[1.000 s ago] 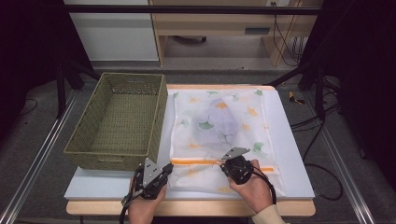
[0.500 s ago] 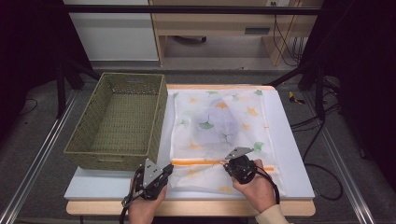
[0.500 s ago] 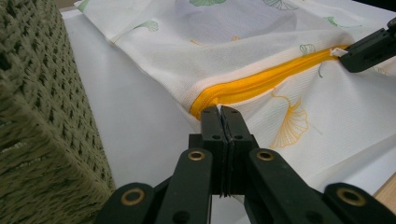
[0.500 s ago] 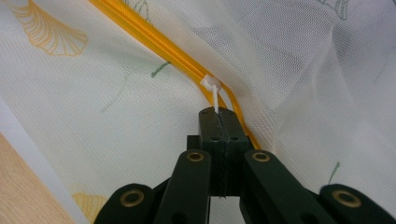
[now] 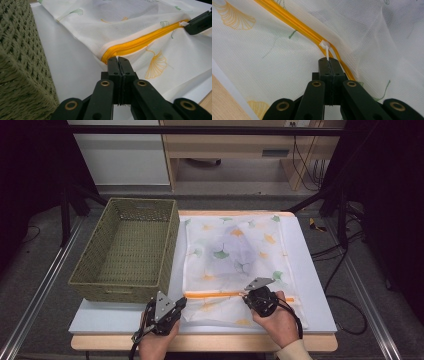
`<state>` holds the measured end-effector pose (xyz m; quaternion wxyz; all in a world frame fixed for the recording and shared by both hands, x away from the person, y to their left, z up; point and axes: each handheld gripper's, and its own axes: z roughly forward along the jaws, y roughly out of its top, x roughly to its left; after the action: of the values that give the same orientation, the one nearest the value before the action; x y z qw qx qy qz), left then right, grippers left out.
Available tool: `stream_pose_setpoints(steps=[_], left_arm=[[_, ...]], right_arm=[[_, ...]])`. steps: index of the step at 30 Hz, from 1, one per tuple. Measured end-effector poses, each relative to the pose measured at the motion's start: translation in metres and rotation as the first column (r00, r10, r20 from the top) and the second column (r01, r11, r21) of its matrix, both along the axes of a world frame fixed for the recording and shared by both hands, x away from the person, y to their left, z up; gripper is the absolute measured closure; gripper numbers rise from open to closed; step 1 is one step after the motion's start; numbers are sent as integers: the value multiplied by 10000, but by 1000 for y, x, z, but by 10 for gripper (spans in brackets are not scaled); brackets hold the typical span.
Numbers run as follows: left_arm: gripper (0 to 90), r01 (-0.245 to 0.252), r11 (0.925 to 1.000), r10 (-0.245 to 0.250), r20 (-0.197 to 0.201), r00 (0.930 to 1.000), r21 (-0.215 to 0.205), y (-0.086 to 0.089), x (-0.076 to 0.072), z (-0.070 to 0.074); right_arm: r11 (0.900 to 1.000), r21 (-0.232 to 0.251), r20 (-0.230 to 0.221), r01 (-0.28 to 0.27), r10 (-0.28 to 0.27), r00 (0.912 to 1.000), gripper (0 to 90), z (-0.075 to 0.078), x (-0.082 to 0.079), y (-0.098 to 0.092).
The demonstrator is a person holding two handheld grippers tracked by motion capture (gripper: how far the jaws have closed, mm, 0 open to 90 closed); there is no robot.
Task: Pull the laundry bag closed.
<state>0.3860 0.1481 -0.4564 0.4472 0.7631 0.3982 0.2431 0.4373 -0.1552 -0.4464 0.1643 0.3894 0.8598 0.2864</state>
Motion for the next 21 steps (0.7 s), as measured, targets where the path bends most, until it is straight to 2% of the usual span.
stream_pose_setpoints(steps=[21], left_arm=[[890, -75, 10000, 75, -9, 10000, -29, 2, 1, 1]], right_arm=[[9993, 186, 14, 334, -334, 9994, 900, -2, -6, -21]])
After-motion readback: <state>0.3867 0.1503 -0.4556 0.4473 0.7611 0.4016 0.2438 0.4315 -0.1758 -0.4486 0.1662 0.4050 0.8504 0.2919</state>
